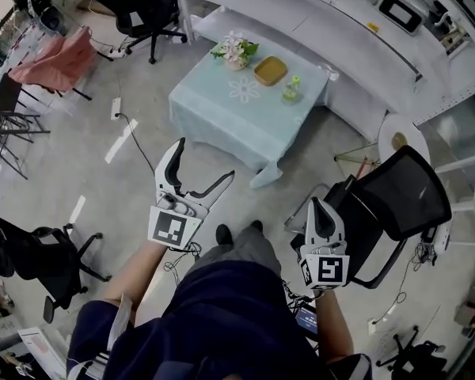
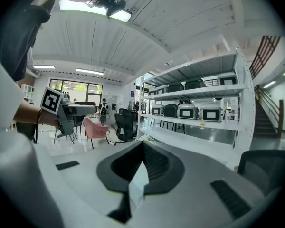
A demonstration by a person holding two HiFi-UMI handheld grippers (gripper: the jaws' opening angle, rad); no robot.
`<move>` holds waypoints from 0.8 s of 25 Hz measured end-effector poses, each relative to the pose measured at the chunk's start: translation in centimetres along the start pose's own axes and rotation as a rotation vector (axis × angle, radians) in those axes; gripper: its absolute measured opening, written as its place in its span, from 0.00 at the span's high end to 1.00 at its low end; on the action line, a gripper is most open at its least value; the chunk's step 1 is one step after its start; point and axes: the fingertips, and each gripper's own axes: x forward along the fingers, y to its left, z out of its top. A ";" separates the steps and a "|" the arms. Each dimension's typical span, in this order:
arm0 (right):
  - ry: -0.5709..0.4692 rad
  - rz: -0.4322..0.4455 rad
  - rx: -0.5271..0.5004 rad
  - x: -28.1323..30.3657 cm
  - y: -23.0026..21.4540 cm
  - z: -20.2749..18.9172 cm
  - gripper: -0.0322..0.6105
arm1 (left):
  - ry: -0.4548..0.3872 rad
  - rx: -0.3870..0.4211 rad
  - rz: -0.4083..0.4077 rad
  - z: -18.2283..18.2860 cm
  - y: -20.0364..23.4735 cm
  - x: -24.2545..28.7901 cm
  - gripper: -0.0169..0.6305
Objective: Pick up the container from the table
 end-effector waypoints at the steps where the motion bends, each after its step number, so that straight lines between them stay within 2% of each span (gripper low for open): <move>1: 0.004 -0.010 0.002 0.9 -0.3 0.0 0.95 | 0.000 0.008 -0.013 -0.4 0.6 1.3 0.24; 11: 0.013 -0.087 0.058 11.3 -5.5 -0.1 0.95 | -0.011 0.009 -0.113 -4.4 5.7 15.9 0.24; 15: 0.022 -0.111 0.098 15.2 -8.4 -0.5 0.95 | 0.023 0.022 -0.135 -6.8 7.0 22.1 0.24; 20: 0.054 -0.121 0.093 18.6 -10.8 -1.1 0.95 | 0.096 0.051 -0.180 -11.4 7.9 28.6 0.24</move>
